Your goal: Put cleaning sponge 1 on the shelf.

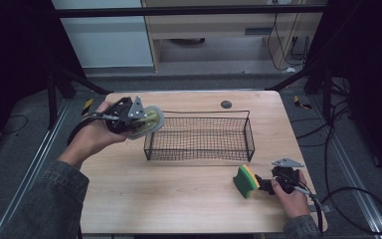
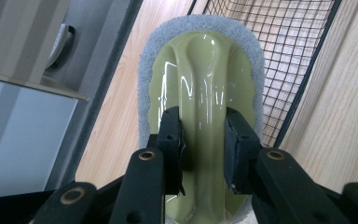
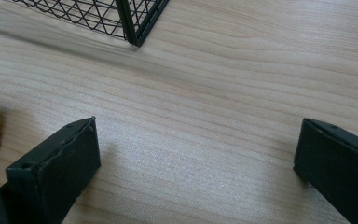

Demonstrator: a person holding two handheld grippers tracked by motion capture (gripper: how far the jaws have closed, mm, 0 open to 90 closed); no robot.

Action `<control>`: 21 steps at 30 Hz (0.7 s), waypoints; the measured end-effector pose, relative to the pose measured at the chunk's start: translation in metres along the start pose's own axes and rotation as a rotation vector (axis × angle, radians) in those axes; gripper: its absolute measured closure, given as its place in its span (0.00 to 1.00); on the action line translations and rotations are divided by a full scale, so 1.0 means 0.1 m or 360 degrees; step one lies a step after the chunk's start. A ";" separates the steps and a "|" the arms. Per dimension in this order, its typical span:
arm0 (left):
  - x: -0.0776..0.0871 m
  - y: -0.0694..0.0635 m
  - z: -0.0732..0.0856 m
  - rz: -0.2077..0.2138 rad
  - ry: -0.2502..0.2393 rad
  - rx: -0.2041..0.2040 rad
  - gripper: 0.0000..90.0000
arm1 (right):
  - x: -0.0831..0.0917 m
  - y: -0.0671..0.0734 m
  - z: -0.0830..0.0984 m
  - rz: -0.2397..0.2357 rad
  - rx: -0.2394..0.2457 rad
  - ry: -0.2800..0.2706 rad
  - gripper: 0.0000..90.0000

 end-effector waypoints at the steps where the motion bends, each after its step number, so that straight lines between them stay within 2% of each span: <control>1: -0.01 -0.01 -0.01 0.0005 0.0004 -0.0010 0.79 | 0.00 0.00 0.00 0.0000 0.0000 0.0000 0.01; 13: -0.09 0.01 -0.13 0.0000 -0.0008 -0.0046 0.79 | 0.00 0.00 0.00 -0.0002 0.0002 0.0001 0.01; 21: -0.16 -0.01 -0.20 -0.0007 0.0006 -0.0105 0.79 | 0.00 0.00 0.00 -0.0005 0.0005 0.0000 0.01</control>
Point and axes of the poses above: each handheld gripper's, and its own axes: x roughly backward along the jaws, z roughly out of its underside, y roughly to its left, the point moved 9 cm from there along -x, roughly forward along the jaws, and after that the axes turned 11 degrees about -z, right-handed, at the moved point
